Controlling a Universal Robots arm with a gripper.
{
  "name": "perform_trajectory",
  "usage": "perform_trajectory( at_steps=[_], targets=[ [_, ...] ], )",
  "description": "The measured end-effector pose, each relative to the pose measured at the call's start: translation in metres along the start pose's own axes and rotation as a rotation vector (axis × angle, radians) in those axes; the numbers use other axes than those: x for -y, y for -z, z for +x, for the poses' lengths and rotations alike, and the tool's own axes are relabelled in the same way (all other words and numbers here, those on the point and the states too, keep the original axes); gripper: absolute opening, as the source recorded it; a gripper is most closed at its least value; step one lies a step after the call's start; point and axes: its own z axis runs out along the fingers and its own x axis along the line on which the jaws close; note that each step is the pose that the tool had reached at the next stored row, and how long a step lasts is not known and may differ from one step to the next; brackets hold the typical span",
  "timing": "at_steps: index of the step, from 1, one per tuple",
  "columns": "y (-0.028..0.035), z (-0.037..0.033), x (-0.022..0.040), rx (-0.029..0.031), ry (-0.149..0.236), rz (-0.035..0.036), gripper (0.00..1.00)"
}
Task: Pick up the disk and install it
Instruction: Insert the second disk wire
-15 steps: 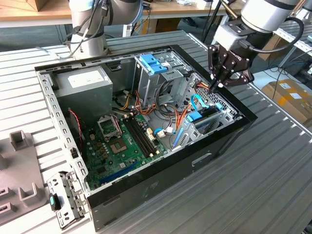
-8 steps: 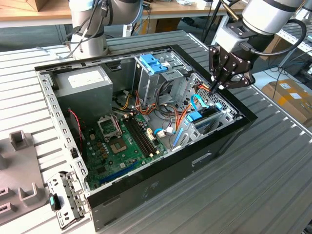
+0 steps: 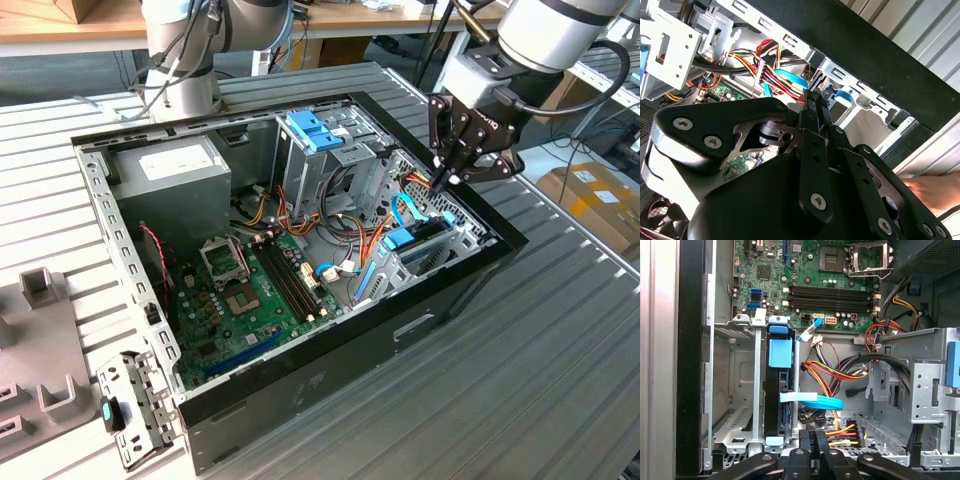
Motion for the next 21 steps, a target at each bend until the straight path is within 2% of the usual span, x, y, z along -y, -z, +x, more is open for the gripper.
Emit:
perform_trajectory(
  at_steps=[4, 10, 15, 21],
  targets=[
    [0.0002, 0.0037, -0.0015, 0.0014, 0.0, 0.0005, 0.16],
    [-0.0001, 0.01, -0.0068, 0.0016, 0.0, 0.0015, 0.16],
    [-0.0036, 0.0117, -0.0076, 0.0013, 0.0, 0.0015, 0.16],
    [-0.007, 0.0183, -0.0087, 0.0015, 0.0, 0.0015, 0.16]
  ],
)
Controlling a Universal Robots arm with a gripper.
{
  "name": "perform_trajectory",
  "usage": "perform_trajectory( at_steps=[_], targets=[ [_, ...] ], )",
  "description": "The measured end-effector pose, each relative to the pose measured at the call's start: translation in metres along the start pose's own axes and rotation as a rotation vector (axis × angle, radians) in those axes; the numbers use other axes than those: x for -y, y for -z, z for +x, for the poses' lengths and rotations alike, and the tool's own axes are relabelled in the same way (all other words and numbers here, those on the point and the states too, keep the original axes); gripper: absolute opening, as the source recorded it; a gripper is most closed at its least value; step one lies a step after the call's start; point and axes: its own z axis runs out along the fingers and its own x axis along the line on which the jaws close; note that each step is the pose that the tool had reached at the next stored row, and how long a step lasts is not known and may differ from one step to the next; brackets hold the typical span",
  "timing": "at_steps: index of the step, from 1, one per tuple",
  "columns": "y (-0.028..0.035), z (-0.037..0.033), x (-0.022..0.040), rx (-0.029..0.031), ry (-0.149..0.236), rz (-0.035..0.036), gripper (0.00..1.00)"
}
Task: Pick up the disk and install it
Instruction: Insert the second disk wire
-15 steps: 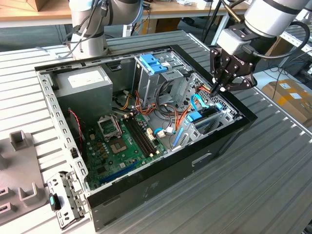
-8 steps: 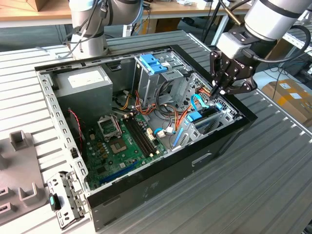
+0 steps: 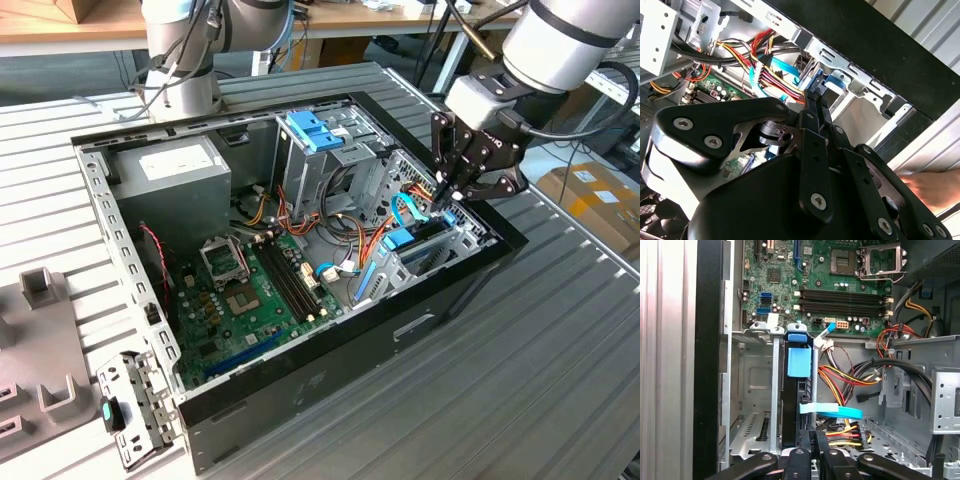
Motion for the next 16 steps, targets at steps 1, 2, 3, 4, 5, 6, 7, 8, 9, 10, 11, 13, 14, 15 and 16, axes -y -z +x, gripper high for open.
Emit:
perform_trajectory(
  at_steps=[1, 2, 3, 4, 5, 6, 7, 8, 9, 10, 11, 13, 14, 15, 16],
  targets=[
    [-0.0002, 0.0006, -0.0005, 0.0, 0.0, 0.0, 0.16],
    [-0.0003, 0.0009, -0.0009, -0.0001, 0.0, 0.0, 0.16],
    [-0.0004, 0.0013, -0.0013, -0.0001, 0.0, 0.0, 0.16],
    [-0.0006, 0.0019, -0.002, 0.0, 0.0, 0.0, 0.16],
    [-0.0008, 0.0022, -0.0024, -0.0001, 0.0, 0.0, 0.16],
    [-0.0015, 0.0024, -0.0028, 0.0, 0.0, 0.0, 0.16],
    [-0.0018, 0.0024, -0.0029, -0.0001, 0.0, 0.0, 0.16],
    [-0.0018, 0.0024, -0.0029, -0.0002, 0.0, 0.0, 0.16],
    [-0.0018, 0.0025, -0.003, -0.0002, 0.0, 0.0, 0.16],
    [-0.0019, 0.0025, -0.003, -0.0002, 0.0, 0.0, 0.16],
    [-0.0019, 0.0024, -0.003, -0.0001, 0.0, 0.0, 0.16],
    [-0.002, 0.0025, -0.003, 0.0025, 0.0, 0.0001, 0.16],
    [-0.0021, 0.0025, -0.003, 0.0048, 0.0, 0.0002, 0.16],
    [-0.0022, 0.0026, -0.003, 0.0069, 0.0, 0.0003, 0.16],
    [-0.0023, 0.0026, -0.0031, 0.0088, 0.0, 0.0004, 0.16]
  ],
)
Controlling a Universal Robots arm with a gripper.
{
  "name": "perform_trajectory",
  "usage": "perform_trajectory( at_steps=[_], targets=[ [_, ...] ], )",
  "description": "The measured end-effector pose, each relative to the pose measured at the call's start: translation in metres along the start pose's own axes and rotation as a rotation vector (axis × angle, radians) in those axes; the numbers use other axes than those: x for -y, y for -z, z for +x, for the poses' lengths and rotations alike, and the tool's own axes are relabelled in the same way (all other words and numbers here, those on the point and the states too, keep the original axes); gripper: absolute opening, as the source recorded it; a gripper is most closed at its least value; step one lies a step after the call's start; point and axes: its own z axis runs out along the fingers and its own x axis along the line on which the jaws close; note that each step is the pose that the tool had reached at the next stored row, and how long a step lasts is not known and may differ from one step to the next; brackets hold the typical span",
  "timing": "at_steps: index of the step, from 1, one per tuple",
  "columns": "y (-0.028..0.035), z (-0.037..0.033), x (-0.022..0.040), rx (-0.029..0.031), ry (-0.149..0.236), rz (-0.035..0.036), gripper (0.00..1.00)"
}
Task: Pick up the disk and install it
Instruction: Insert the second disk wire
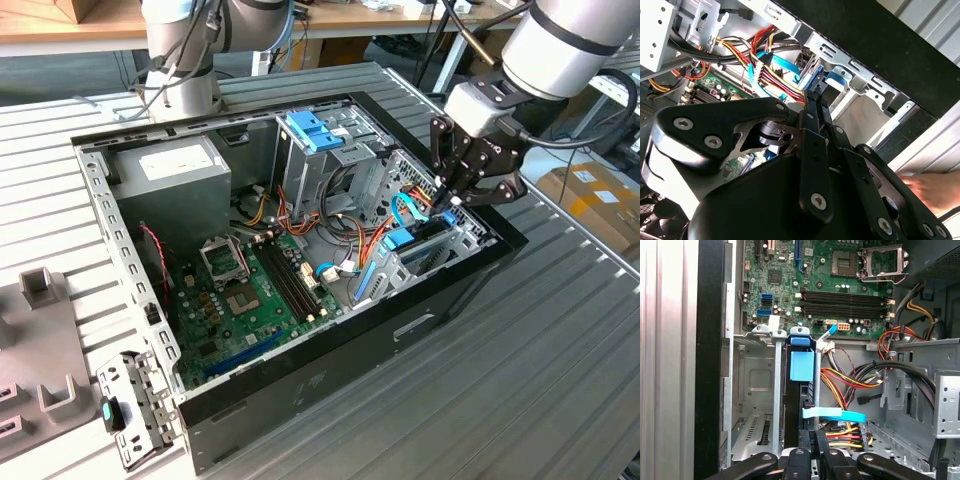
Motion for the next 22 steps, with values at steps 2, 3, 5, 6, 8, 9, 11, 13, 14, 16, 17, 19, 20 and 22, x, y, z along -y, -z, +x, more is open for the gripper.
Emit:
perform_trajectory(
  at_steps=[2, 3, 5, 6, 8, 9, 11, 13, 14, 16, 17, 19, 20, 22],
  targets=[
    [-0.0005, 0.0001, 0.0, 0.0029, 0.0, 0.0002, 0.16],
    [-0.0009, 0.0002, -0.0001, 0.0031, 0.0, 0.0003, 0.16],
    [-0.0028, 0.0013, -0.0002, 0.003, 0.0, 0.0003, 0.16],
    [-0.0035, 0.0015, -0.0002, 0.003, 0.0, 0.0004, 0.16],
    [-0.0049, 0.002, -0.0002, 0.003, 0.0, 0.0004, 0.16],
    [-0.0052, 0.002, -0.0004, 0.0028, 0.0, 0.0004, 0.16],
    [-0.0054, 0.0021, -0.0005, 0.003, 0.0, 0.0004, 0.16],
    [-0.0056, 0.0021, -0.001, 0.0032, 0.0, 0.0003, 0.16],
    [-0.0056, 0.0021, -0.0011, 0.0031, 0.0, 0.0004, 0.16],
    [-0.0057, 0.002, -0.0016, 0.0031, 0.0, 0.0004, 0.16],
    [-0.0059, 0.002, -0.0018, 0.0031, 0.0, 0.0004, 0.16],
    [-0.0065, 0.0021, -0.0023, 0.003, 0.0, 0.0004, 0.16],
    [-0.0071, 0.0021, -0.0026, 0.0031, 0.0, 0.0004, 0.16],
    [-0.0078, 0.0022, -0.003, 0.003, 0.0, 0.0004, 0.16]
  ],
)
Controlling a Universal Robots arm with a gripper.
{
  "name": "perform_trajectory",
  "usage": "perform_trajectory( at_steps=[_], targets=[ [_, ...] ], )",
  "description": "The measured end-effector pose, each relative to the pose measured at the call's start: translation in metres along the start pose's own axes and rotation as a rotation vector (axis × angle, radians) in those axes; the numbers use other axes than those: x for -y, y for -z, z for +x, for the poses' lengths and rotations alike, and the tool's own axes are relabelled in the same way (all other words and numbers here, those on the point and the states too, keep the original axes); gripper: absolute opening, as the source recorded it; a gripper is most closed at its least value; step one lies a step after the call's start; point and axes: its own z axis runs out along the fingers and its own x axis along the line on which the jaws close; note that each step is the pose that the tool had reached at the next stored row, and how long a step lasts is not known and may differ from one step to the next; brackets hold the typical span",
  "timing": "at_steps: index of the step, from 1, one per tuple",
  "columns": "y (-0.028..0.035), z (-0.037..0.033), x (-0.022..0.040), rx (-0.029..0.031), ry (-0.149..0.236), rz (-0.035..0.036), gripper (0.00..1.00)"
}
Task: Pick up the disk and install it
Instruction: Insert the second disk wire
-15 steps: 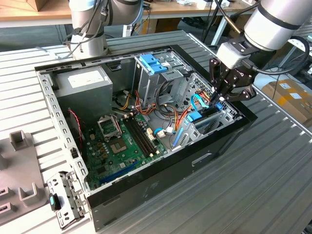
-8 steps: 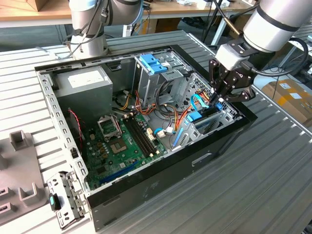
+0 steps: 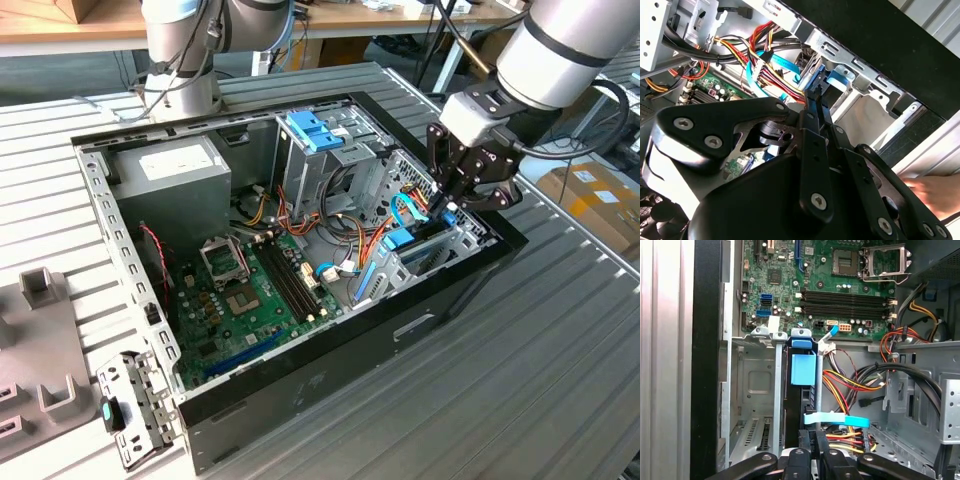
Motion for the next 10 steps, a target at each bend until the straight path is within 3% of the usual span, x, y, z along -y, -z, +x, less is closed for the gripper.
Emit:
perform_trajectory(
  at_steps=[10],
  targets=[
    [-0.0018, 0.0002, -0.0004, 0.0002, 0.0, 0.0, 0.16]
  ],
)
